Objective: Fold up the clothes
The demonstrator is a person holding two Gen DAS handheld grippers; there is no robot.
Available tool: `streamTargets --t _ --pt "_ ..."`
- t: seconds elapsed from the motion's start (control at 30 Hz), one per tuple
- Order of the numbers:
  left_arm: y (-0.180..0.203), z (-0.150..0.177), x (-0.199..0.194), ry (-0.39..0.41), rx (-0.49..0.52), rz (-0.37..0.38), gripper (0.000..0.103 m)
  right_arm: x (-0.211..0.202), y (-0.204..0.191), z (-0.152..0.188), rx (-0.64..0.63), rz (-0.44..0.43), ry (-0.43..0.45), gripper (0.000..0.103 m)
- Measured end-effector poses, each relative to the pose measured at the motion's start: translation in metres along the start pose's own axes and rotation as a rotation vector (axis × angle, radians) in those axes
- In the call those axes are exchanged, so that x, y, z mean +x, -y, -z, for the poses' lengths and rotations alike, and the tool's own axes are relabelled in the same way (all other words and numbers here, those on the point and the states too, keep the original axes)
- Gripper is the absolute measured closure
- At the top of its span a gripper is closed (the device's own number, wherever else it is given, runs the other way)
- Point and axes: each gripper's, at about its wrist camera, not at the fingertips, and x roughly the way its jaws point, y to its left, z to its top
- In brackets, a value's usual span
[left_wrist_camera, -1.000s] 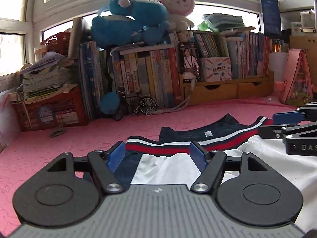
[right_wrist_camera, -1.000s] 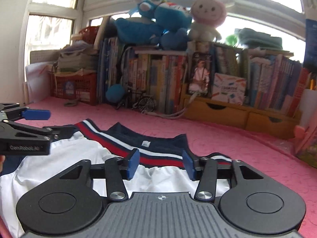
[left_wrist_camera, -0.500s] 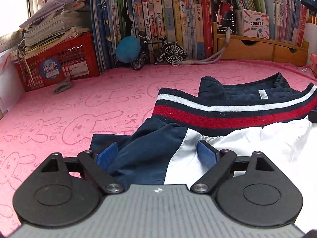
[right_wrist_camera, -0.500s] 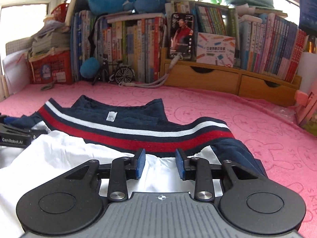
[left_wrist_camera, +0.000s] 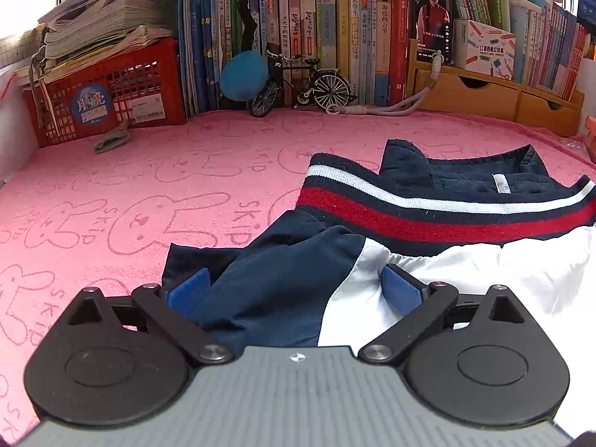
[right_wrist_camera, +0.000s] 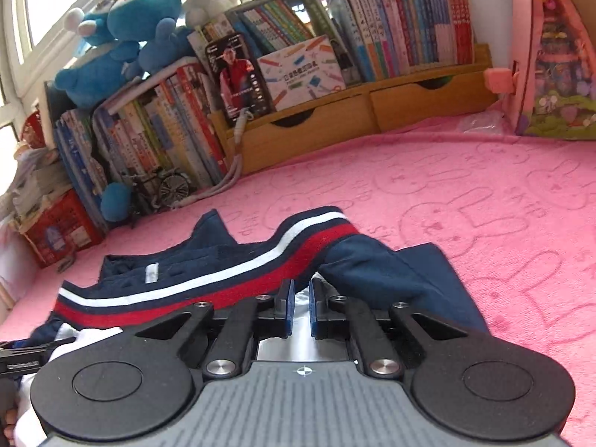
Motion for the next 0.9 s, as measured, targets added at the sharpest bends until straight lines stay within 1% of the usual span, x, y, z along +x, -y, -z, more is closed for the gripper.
streamTargets --t 0.1,0.23,0.3,0.37,0.43,0.5,0.53,0.57,0.6,0.63,0.67,0.73,0.8,0.83,0.9 --pt "0.0 -0.001 0.001 -0.004 -0.004 0.005 0.001 0.003 -0.018 0.003 -0.158 0.115 -0.023 0.094" --pt "0.0 -0.001 0.001 -0.006 -0.006 0.009 0.001 0.011 -0.037 0.01 -0.325 0.197 -0.053 0.094" --pt "-0.001 -0.001 0.001 -0.007 -0.007 0.01 0.0 0.014 -0.046 0.014 -0.415 0.248 -0.046 0.094" --pt "-0.001 -0.002 0.001 -0.008 -0.008 0.012 0.0 0.016 -0.053 0.02 -0.504 0.339 -0.022 0.094" --pt "-0.001 -0.002 0.001 -0.009 -0.01 0.014 0.0 0.019 -0.053 0.024 -0.569 0.431 0.002 0.093" --pt "-0.001 -0.002 0.001 -0.01 -0.011 0.016 0.0 0.02 -0.042 0.019 -0.527 0.442 -0.01 0.087" --pt "-0.001 -0.002 0.001 -0.01 -0.012 0.017 0.0 0.021 -0.037 0.016 -0.506 0.448 -0.016 0.08" --pt "-0.001 -0.002 0.001 -0.01 -0.012 0.017 0.0 0.021 -0.031 0.013 -0.484 0.455 -0.021 0.063" --pt "-0.001 -0.002 0.001 -0.01 -0.012 0.018 0.0 0.019 -0.027 0.01 -0.461 0.469 -0.016 0.054" --pt "-0.001 -0.002 0.001 -0.011 -0.012 0.017 0.0 0.017 -0.023 0.007 -0.438 0.482 -0.012 0.049" --pt "-0.001 -0.002 0.001 -0.011 -0.012 0.017 0.0 0.014 -0.019 0.004 -0.416 0.493 -0.006 0.05" --pt "-0.001 -0.002 0.001 -0.011 -0.013 0.017 0.0 0.0 -0.019 0.003 -0.387 0.473 0.024 0.052" --pt "-0.001 -0.002 0.002 -0.012 -0.013 0.017 0.0 -0.018 -0.026 0.005 -0.377 0.4 0.051 0.052" --pt "-0.001 -0.002 0.002 -0.012 -0.013 0.017 0.0 -0.027 -0.031 0.006 -0.371 0.338 0.057 0.051" --pt "-0.001 -0.001 0.002 -0.012 -0.013 0.017 0.0 -0.045 -0.044 0.007 -0.354 0.196 0.059 0.046"
